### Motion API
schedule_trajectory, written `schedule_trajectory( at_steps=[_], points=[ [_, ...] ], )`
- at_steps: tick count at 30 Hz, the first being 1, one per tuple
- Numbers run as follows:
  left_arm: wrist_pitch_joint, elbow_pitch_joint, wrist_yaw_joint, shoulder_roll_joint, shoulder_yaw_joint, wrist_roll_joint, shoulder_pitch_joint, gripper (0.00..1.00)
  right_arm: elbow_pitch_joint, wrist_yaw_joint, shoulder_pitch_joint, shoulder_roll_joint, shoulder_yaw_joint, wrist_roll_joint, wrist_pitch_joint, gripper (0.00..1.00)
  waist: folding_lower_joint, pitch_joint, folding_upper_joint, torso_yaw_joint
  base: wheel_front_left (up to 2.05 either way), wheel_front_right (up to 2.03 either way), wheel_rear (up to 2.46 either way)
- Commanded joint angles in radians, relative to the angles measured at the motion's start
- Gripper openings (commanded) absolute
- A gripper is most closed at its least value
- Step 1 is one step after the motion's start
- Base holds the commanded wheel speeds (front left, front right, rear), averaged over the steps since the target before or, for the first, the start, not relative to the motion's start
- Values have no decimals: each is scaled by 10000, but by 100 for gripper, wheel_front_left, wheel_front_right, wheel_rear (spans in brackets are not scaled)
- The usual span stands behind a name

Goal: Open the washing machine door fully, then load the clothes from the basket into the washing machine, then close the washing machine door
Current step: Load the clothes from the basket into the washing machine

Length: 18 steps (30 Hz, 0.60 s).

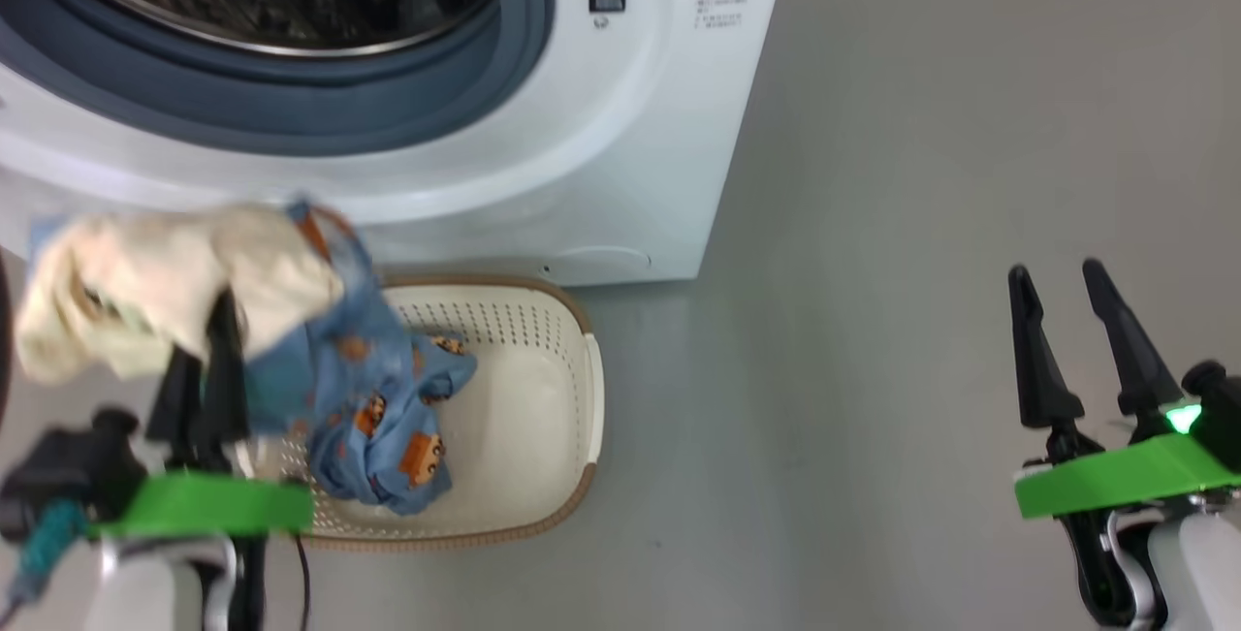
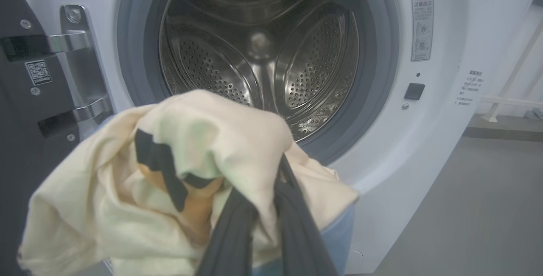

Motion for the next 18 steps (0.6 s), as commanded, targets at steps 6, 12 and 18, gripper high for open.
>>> schedule_trajectory(
  at_steps=[6, 12, 18],
  points=[
    [-105, 435, -64, 610, 347, 312, -2224, 0, -296, 46, -651, -4, 192, -101, -78, 100, -1, 1116, 0, -340, 0, 0, 0],
    [-99, 1646, -81, 991, 244, 413, -4394, 0, -348, 46, -1118, 140, 242, -67, -78, 100, -1, 1907, 0, -619, 0, 0, 0],
    [-79, 3303, -110, 1183, -22, 371, -6607, 0, -378, 46, -1535, 270, 264, -31, -78, 100, -1, 2573, 0, -864, 0, 0, 0]
  ],
)
